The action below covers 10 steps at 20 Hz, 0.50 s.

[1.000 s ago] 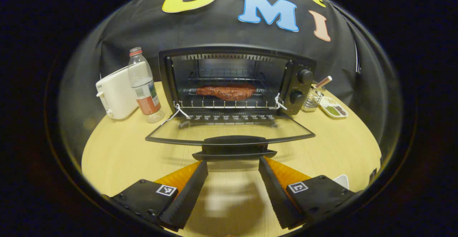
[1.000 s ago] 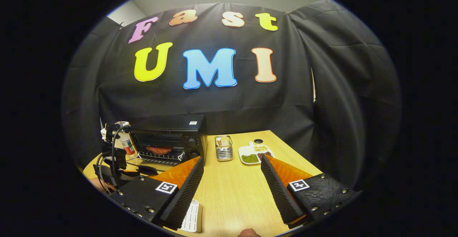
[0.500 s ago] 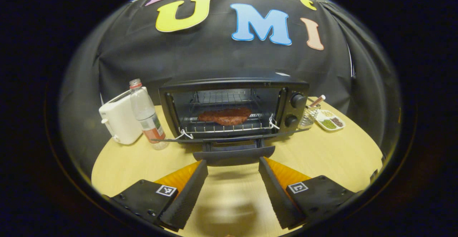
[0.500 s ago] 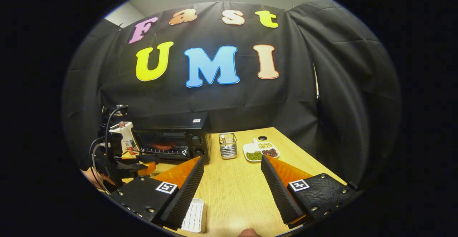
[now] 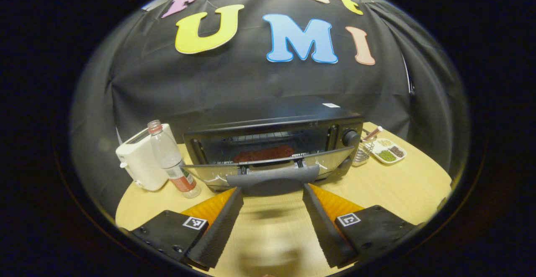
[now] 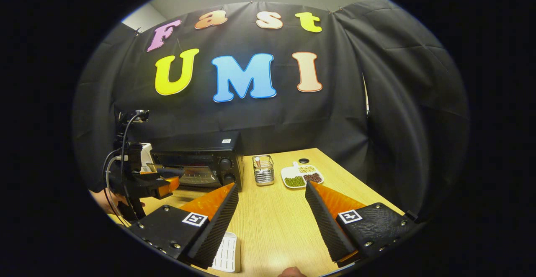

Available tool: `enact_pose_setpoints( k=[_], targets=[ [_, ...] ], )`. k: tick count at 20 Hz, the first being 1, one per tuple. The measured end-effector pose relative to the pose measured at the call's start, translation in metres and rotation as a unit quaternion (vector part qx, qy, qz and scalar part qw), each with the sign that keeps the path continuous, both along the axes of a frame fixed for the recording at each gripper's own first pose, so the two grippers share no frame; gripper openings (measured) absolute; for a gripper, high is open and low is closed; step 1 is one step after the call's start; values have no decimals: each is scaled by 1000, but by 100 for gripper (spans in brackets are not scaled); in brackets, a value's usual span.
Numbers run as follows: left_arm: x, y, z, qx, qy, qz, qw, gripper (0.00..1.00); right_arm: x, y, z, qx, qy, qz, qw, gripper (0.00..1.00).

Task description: Open the electric oven with the left hand, put the food in, and close the electric oven.

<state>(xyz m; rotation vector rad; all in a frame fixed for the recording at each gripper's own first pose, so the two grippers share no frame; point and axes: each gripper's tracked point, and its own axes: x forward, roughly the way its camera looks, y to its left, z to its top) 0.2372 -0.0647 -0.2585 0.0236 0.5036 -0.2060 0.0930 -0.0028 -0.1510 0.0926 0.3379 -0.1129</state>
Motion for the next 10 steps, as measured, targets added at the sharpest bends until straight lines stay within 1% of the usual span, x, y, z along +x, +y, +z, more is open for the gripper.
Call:
enact_pose_setpoints(
  k=[1,2,8,9,10],
  targets=[
    [3,0,3,-4,-6,0,1000,100,-1,1,-1,-1,0,-1,1000,98],
    [6,-2,6,-7,-13,1,1000,97,-1,3,-1,-1,0,-1,1000,98],
    [16,-2,36,-25,-69,12,997,95,6,8,8,6,-18,10,1000,98],
    [15,-3,43,-27,-80,14,996,100,8,7,12,8,-24,13,1000,98],
    [14,-3,51,-29,-90,16,995,100,9,5,17,9,-32,16,999,98]
  ],
)
